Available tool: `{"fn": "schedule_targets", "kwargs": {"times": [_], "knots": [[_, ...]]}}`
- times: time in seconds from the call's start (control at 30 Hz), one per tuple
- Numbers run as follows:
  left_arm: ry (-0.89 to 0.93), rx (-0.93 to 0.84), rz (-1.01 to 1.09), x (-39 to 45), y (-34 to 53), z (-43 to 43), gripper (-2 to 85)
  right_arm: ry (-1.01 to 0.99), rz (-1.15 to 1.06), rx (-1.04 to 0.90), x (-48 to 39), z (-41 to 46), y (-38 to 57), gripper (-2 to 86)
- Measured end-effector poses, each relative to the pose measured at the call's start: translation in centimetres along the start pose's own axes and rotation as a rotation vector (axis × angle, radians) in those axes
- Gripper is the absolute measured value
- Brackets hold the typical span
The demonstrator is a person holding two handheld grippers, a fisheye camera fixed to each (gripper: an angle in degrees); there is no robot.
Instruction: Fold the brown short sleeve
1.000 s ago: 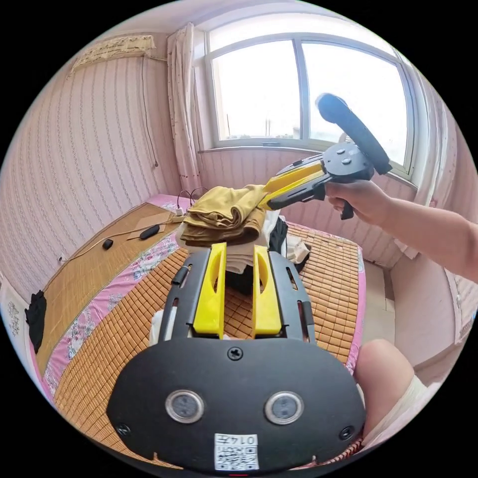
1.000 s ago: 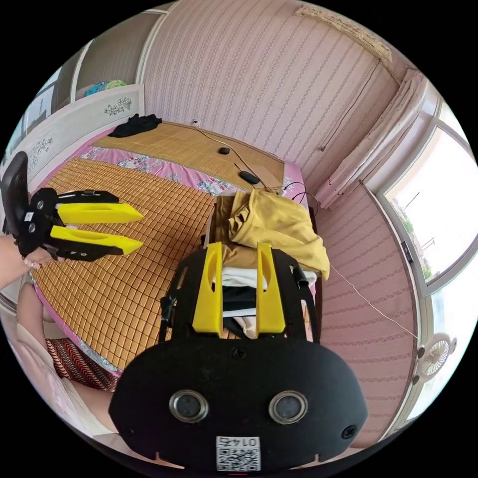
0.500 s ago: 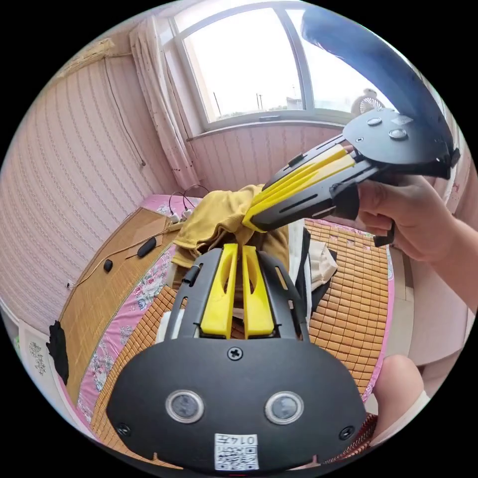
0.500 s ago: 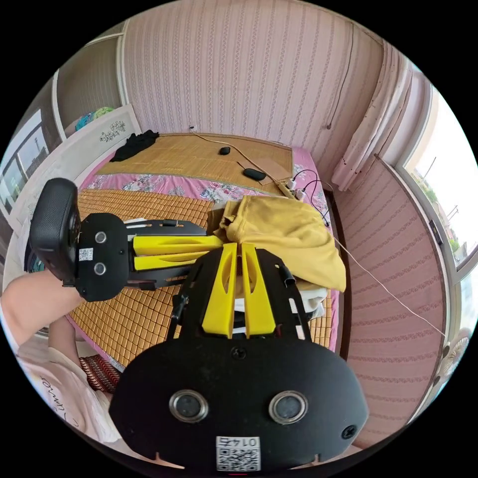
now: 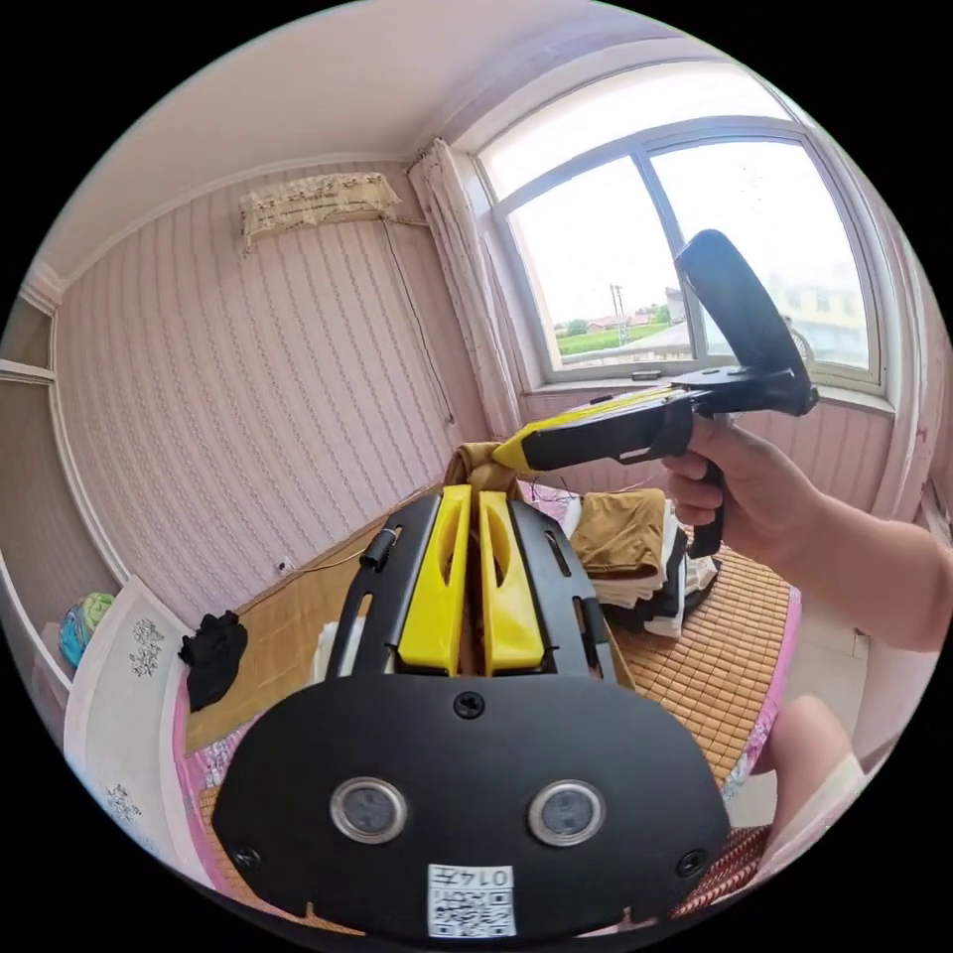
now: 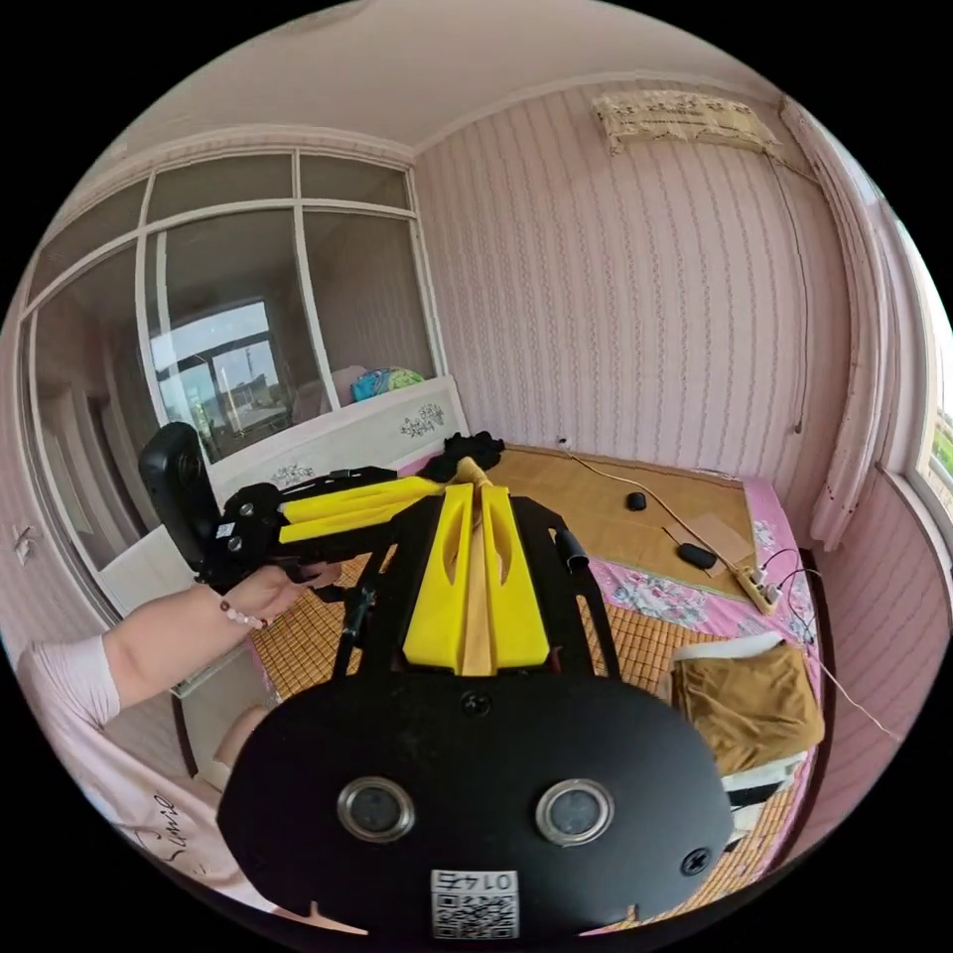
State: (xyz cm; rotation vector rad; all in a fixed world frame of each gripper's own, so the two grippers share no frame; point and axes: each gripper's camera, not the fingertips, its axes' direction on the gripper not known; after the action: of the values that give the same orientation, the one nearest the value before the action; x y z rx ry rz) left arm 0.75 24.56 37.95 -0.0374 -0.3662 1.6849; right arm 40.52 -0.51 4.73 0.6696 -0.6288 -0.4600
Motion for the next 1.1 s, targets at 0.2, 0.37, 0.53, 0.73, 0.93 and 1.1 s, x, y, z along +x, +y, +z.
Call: {"fn": "schedule_targets", "kwargs": {"times": [0.2, 0.37, 0.53, 0.73, 0.93, 1.1], "knots": [[0.277, -0.257, -0.105, 2.5, 18.9, -4.1, -0.5, -0.147, 0.173, -0.109, -5.4, 6.3, 18.7, -0.2], [0.228, -0.604, -0.251, 7.8, 40.1, -6.4, -0.3, -0.066, 0.413, -0.653, -8.4, 13.2, 38.5, 0.7], [0.247, -0.738, -0.590, 5.1, 50.2, -11.5, -0.5, -0.050, 0.457, -0.828, -8.9, 13.6, 43.2, 4.0], [0.155, -0.707, -0.762, -0.1, 54.2, -11.8, 1.6, 0.014, 0.385, -0.793, -5.9, 16.8, 38.2, 7.9], [0.139, -0.763, -0.791, -3.4, 55.8, -7.2, 8.0, 0.133, 0.294, -0.834, -2.2, 22.8, 33.9, 10.3], [0.173, -0.880, -0.767, -4.1, 57.9, -4.8, 7.8, 0.277, 0.198, -0.883, -0.2, 27.8, 32.6, 11.9]]}}
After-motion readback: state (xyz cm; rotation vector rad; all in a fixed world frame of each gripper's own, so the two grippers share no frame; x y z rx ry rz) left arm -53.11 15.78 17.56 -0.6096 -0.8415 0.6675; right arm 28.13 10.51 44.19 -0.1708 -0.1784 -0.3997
